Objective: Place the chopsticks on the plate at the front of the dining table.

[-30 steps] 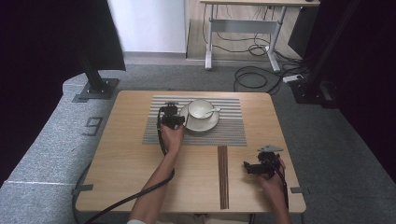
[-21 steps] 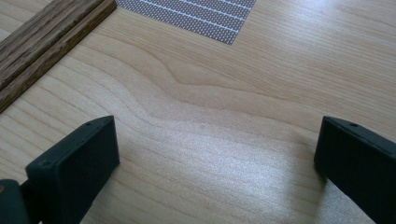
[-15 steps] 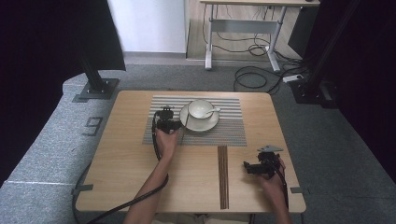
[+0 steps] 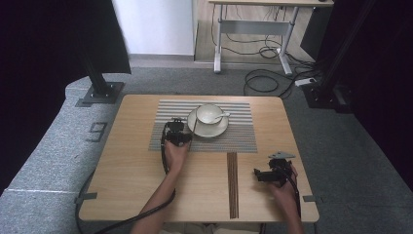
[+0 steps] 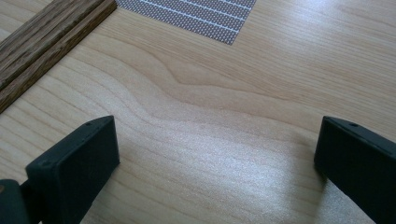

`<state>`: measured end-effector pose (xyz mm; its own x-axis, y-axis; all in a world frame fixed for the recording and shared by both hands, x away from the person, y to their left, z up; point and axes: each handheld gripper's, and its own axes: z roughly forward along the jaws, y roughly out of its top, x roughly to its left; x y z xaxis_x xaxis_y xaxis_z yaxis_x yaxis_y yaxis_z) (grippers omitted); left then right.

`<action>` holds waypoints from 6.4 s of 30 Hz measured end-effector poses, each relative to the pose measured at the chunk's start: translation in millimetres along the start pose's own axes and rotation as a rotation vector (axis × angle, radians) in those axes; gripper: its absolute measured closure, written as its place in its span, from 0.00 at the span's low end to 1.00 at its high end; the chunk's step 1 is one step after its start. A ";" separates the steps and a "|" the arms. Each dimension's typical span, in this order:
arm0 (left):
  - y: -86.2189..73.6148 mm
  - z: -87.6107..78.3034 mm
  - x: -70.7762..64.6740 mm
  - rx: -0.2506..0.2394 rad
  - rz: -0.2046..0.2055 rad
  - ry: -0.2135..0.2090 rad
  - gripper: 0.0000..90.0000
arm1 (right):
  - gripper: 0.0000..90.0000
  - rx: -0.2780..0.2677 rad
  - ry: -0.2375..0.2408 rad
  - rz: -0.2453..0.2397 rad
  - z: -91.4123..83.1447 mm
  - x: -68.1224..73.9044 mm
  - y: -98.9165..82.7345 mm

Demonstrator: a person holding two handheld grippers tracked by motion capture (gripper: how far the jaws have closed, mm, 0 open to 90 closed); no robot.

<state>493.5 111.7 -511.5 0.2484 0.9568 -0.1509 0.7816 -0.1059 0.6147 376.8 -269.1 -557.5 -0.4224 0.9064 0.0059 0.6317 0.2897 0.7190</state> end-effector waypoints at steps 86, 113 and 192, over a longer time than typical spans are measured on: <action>-34.8 -35.4 -73.2 -0.064 0.220 -0.163 0.58 | 0.00 -0.001 0.003 -0.005 0.5 0.0 0.4; -57.0 -32.2 -97.6 -0.014 0.276 -0.244 0.56 | 0.00 -0.001 0.004 -0.005 0.5 0.2 0.5; -108.2 -31.9 -139.9 0.091 0.468 -0.294 0.56 | 0.00 -0.001 0.004 -0.005 0.7 0.2 0.6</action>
<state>356.0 -2.1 -532.2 0.7196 0.6877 -0.0960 0.5928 -0.5365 0.6007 377.6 -268.5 -557.5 -0.4285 0.9035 0.0048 0.6288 0.2944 0.7197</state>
